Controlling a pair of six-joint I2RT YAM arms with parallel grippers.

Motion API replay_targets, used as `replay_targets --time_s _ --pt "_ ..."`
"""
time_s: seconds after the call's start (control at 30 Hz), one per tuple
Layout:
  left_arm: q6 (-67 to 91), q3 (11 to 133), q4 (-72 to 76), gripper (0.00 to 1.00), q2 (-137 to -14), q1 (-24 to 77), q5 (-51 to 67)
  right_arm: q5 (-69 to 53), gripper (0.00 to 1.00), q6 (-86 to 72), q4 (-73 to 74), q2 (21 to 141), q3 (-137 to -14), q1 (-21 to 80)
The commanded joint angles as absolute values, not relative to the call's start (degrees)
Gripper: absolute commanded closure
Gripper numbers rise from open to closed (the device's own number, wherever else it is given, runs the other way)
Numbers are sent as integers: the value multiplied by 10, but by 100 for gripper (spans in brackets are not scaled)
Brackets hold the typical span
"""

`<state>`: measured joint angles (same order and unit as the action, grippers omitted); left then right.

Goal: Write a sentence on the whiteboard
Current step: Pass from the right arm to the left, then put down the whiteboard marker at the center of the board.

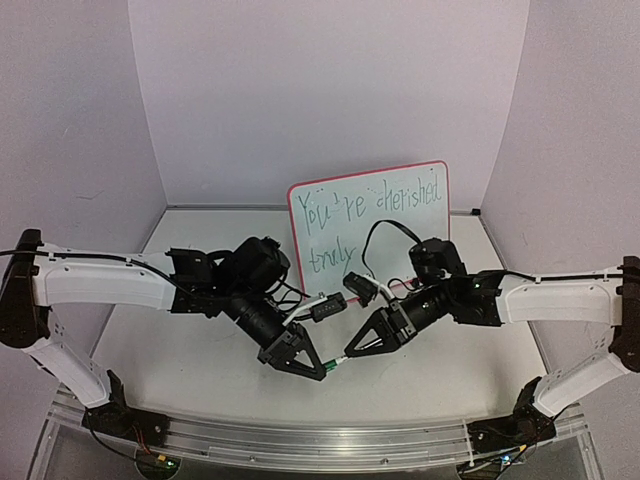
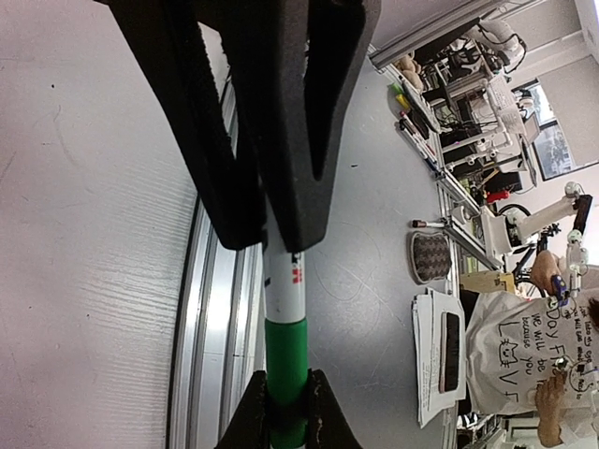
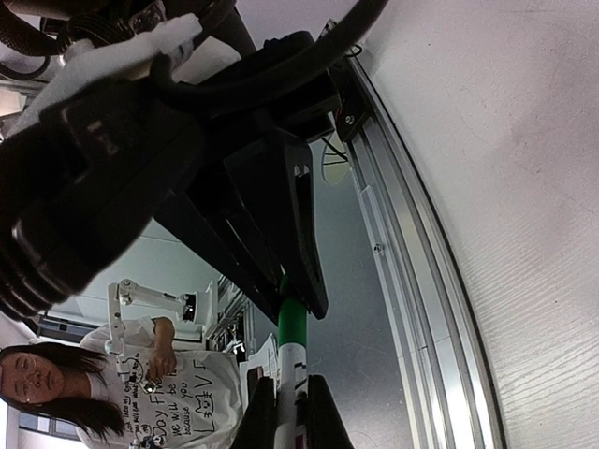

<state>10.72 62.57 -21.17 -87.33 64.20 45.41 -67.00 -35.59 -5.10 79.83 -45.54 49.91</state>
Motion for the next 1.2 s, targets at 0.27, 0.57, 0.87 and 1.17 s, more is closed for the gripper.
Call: replay_targets --time_s 0.27,0.57,0.87,1.17 --pt "122 526 -189 100 -805 633 328 -520 46 -256 71 758 -484 397" --pt "203 457 -230 100 -779 594 177 -331 20 -240 113 740 -502 305" --pt "221 479 -265 100 -801 430 76 -150 2 -236 143 667 -480 227" --pt "179 553 -214 99 -903 307 37 -55 2 -236 148 624 -454 188"
